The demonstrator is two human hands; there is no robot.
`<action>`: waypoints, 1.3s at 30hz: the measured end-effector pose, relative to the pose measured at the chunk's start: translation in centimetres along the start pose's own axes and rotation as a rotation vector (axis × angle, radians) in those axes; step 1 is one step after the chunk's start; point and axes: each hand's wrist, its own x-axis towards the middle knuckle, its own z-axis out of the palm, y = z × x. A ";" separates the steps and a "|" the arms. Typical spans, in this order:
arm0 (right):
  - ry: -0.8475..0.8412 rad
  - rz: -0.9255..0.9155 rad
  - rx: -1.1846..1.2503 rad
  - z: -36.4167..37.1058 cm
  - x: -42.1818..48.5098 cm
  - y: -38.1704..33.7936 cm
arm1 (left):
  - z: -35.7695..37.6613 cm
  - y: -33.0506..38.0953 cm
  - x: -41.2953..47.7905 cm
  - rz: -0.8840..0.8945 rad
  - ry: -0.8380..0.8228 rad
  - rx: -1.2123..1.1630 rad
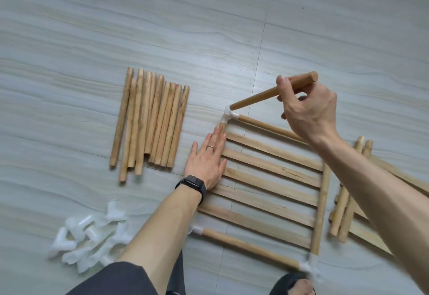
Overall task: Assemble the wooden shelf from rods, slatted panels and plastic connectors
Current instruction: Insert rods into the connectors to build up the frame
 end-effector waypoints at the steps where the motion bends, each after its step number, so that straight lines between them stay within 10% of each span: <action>1: 0.011 -0.002 0.007 0.5 0.3 -0.3 | -0.1 0.0 0.1 -0.008 -0.012 0.003; 13: -0.110 -0.371 -0.236 2.8 1.2 -2.7 | 0.3 0.3 0.7 -0.053 -0.107 0.013; 39: -0.294 -0.122 -0.282 7.9 2.2 -2.3 | -1.8 -0.6 -0.5 0.007 -0.057 -0.176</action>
